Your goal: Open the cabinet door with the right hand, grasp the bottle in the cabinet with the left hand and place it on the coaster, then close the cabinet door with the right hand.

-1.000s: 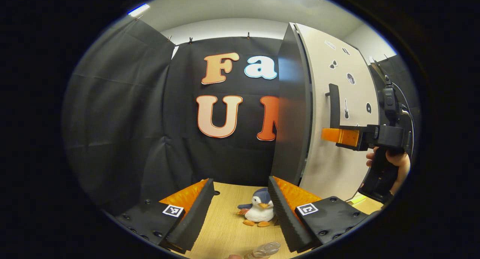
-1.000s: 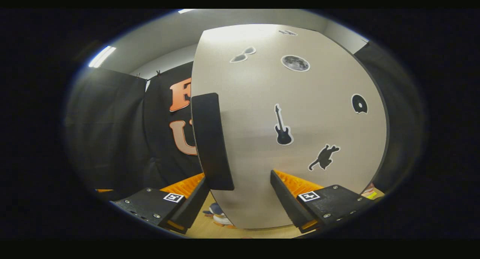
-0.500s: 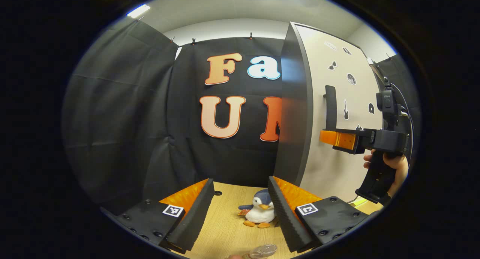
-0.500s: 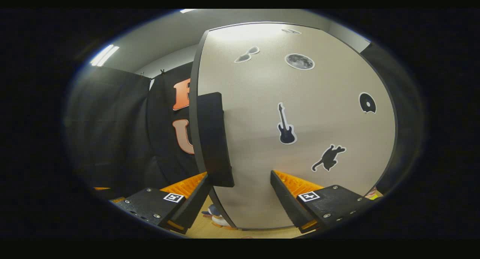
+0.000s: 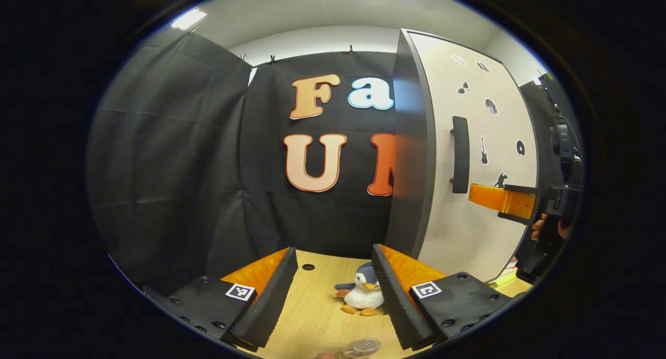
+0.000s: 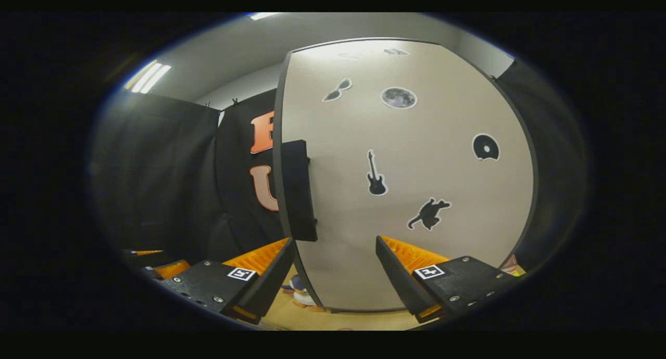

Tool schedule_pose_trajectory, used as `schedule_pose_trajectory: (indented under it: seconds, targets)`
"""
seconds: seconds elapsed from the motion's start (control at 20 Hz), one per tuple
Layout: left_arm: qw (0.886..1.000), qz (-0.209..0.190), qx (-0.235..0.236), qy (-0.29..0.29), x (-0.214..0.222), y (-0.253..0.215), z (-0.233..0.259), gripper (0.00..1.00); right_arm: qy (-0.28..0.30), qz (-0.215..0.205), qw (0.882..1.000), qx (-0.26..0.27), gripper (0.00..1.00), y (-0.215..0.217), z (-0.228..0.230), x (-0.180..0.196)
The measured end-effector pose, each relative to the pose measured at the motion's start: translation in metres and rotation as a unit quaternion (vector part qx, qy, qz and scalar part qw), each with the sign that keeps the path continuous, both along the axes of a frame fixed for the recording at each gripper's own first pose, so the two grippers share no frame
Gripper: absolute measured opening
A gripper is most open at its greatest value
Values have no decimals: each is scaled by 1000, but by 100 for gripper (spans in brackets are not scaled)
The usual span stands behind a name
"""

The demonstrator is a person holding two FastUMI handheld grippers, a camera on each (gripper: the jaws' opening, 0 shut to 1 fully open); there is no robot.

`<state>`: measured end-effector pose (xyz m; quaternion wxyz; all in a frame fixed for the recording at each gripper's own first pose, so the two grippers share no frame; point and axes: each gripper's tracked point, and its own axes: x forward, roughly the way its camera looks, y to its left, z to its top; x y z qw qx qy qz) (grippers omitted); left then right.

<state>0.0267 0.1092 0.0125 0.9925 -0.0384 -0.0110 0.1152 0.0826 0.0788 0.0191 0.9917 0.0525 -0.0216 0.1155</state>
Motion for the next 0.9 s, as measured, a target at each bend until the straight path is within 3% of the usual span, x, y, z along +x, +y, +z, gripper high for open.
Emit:
schedule_pose_trajectory:
  seconds: [0.05, 0.25, 0.9]
  targets:
    - [1000, 0, 3, 1, -1, -3, 0, 94, -4, -2, 1000, -8, 95, -4, -1, -9]
    - [1000, -15, 4, -9, 0, -19, 4, 94, -22, -13, 999, -36, 92, -16, 1, -47]
    - [993, -111, 30, -34, -17, -27, 26, 94, -27, -148, 988, -46, 95, -42, -1, -141]
